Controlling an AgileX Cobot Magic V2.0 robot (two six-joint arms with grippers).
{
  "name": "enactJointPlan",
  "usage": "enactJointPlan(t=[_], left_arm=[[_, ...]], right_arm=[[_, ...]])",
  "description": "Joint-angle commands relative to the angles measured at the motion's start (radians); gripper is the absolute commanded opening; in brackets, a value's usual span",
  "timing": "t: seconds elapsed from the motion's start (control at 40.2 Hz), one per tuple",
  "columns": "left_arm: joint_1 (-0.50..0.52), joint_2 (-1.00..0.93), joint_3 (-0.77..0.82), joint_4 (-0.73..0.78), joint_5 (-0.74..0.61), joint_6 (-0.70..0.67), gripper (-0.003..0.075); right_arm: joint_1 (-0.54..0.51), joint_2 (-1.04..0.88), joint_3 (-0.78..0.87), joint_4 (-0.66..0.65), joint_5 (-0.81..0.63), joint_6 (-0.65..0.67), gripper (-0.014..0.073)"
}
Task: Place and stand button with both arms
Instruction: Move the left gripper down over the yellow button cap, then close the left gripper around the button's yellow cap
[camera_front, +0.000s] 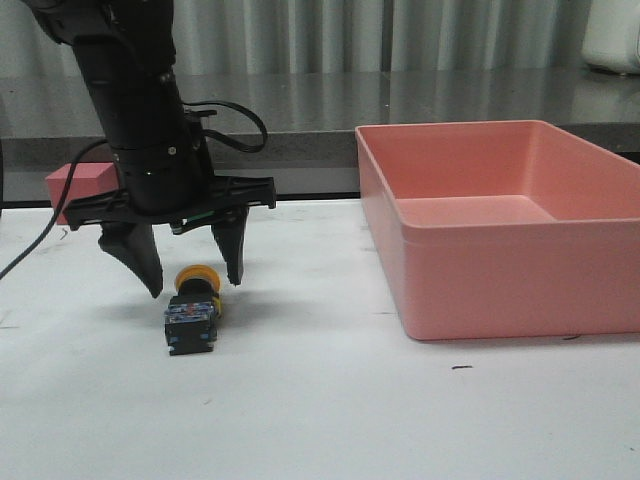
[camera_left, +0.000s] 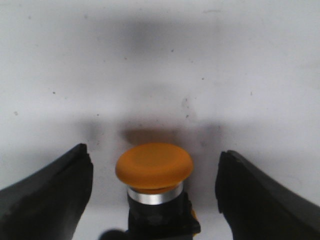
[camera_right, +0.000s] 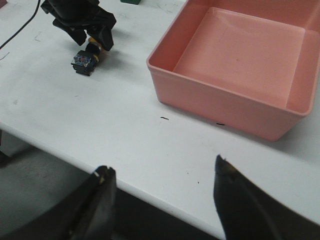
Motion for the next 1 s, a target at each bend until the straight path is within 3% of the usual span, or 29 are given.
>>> enactJointPlan(t=[0.0,0.847,0.971], left_arm=[[-0.002,-0.046,-0.033,-0.011,-0.029,-0.013,0.0493],[0.0,-0.012,-0.033,-0.02,-0.006,-0.008,0.0493],[0.0,-0.012,-0.033,-0.02,0.008,-0.008,0.0453]], right_arm=[[-0.006,0.009,-0.02,0.011,-0.058,-0.001,0.0456],[-0.006,0.009,-0.02,0.011,-0.058,-0.001,0.0456],[-0.006,0.009,-0.02,0.011,-0.058,-0.001,0.0456]])
